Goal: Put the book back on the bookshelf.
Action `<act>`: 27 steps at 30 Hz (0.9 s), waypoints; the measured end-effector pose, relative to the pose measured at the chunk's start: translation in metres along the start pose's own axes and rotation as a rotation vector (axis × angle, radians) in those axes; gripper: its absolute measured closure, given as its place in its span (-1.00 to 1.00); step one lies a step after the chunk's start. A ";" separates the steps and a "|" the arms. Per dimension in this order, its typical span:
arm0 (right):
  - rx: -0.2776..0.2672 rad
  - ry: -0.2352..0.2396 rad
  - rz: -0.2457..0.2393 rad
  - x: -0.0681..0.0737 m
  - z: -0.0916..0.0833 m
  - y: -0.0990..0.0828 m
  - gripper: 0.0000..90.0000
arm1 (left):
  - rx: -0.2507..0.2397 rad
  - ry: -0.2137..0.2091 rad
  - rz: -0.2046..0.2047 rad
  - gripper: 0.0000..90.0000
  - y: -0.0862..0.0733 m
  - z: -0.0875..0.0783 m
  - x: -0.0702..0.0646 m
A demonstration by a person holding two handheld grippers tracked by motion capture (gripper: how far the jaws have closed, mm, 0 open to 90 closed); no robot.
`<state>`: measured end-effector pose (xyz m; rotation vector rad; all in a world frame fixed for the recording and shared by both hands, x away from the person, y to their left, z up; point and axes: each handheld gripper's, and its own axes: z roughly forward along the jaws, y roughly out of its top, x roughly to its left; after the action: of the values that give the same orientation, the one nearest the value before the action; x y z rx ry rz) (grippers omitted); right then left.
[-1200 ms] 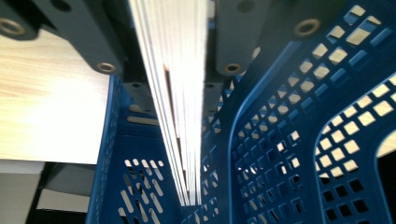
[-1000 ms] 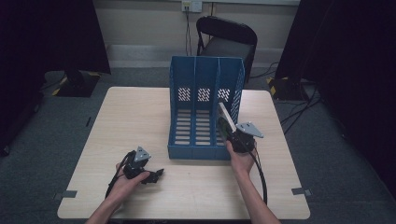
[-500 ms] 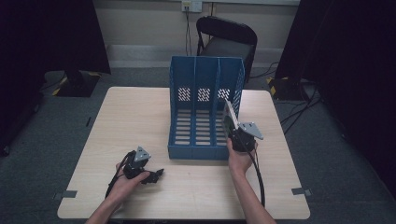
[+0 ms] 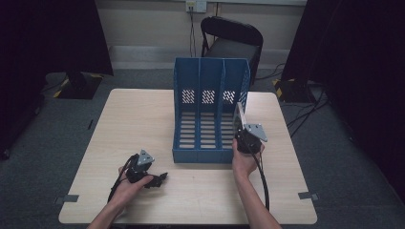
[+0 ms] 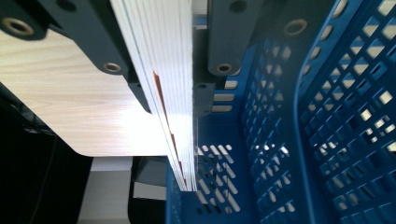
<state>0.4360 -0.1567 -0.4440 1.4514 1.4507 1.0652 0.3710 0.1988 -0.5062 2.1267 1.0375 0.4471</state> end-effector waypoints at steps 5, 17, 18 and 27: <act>0.007 -0.024 -0.012 0.002 0.001 -0.003 0.71 | 0.000 0.000 0.000 -0.80 0.000 0.000 0.000; 0.037 -0.018 -0.011 0.000 0.003 -0.005 0.70 | 0.003 -0.004 0.006 -0.83 0.001 0.001 0.000; 0.039 -0.018 -0.012 -0.001 0.004 -0.004 0.70 | 0.003 -0.005 0.005 -0.83 0.001 0.001 0.000; 0.045 -0.003 -0.001 -0.003 0.004 -0.002 0.67 | 0.002 -0.004 0.004 -0.83 0.001 0.001 -0.001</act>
<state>0.4394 -0.1601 -0.4477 1.4826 1.4820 1.0353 0.3718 0.1974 -0.5064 2.1308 1.0312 0.4437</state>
